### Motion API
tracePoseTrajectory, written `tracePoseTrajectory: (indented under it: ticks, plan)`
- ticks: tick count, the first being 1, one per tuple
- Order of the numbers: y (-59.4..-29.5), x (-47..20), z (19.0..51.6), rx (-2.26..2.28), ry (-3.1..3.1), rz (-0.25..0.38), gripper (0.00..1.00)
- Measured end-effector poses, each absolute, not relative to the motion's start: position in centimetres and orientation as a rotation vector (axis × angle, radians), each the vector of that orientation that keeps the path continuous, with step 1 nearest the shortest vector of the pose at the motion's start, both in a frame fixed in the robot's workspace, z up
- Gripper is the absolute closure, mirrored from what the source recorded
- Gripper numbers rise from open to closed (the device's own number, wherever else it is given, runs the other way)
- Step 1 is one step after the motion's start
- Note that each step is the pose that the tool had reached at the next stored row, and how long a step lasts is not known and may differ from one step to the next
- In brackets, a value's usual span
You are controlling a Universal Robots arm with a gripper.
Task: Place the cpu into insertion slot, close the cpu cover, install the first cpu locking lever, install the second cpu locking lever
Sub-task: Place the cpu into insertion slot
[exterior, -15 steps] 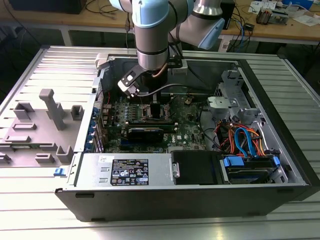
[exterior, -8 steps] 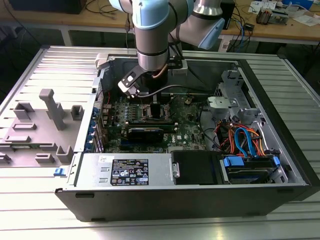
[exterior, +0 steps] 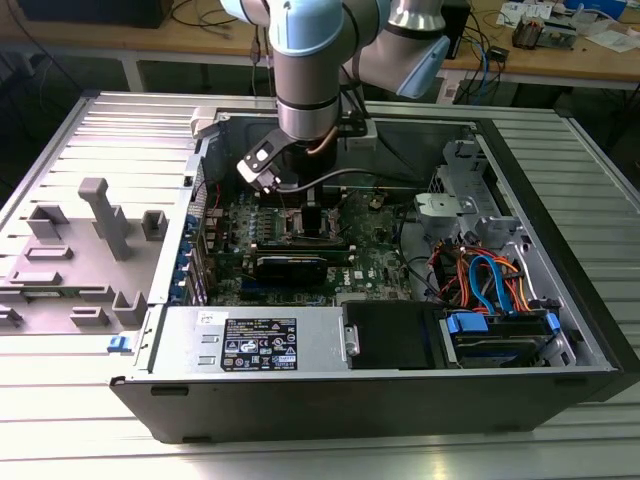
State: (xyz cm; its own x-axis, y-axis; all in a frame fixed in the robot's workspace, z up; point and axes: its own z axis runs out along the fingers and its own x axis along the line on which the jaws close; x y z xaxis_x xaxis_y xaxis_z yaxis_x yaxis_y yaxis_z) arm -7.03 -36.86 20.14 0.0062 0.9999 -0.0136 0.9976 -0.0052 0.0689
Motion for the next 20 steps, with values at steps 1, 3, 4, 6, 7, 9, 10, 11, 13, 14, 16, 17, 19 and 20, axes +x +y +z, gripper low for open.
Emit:
tracePoseTrajectory:
  ticks: [1, 3, 4, 6, 7, 9, 10, 11, 13, 14, 16, 17, 19, 20]
  plan:
    - [-36.86, -6.99, 20.10, 2.186, 2.174, 0.060, 0.38]
    - [-36.86, -6.82, 20.06, 2.185, 2.173, 0.058, 0.38]
    - [-36.86, -6.76, 20.06, 2.184, 2.173, 0.057, 0.38]
    - [-36.87, -6.76, 20.06, 2.182, 2.173, 0.055, 0.38]
    - [-36.87, -6.76, 20.06, 2.182, 2.173, 0.055, 0.38]
    - [-36.87, -6.76, 20.07, 2.182, 2.173, 0.055, 0.40]
    - [-36.87, -6.76, 20.07, 2.182, 2.173, 0.055, 0.46]
    - [-36.87, -6.76, 20.06, 2.181, 2.174, 0.054, 0.46]
    - [-36.85, -6.75, 20.05, 2.174, 2.178, 0.052, 0.46]
    - [-36.83, -6.75, 20.02, 2.162, 2.182, 0.044, 0.46]
    - [-36.85, -6.74, 20.05, 2.132, 2.196, 0.026, 0.46]
    - [-36.88, -6.75, 20.09, 2.129, 2.198, 0.024, 0.46]
    - [-36.86, -6.76, 20.07, 2.131, 2.200, 0.030, 0.46]
    - [-36.86, -6.75, 20.07, 2.134, 2.201, 0.035, 0.46]
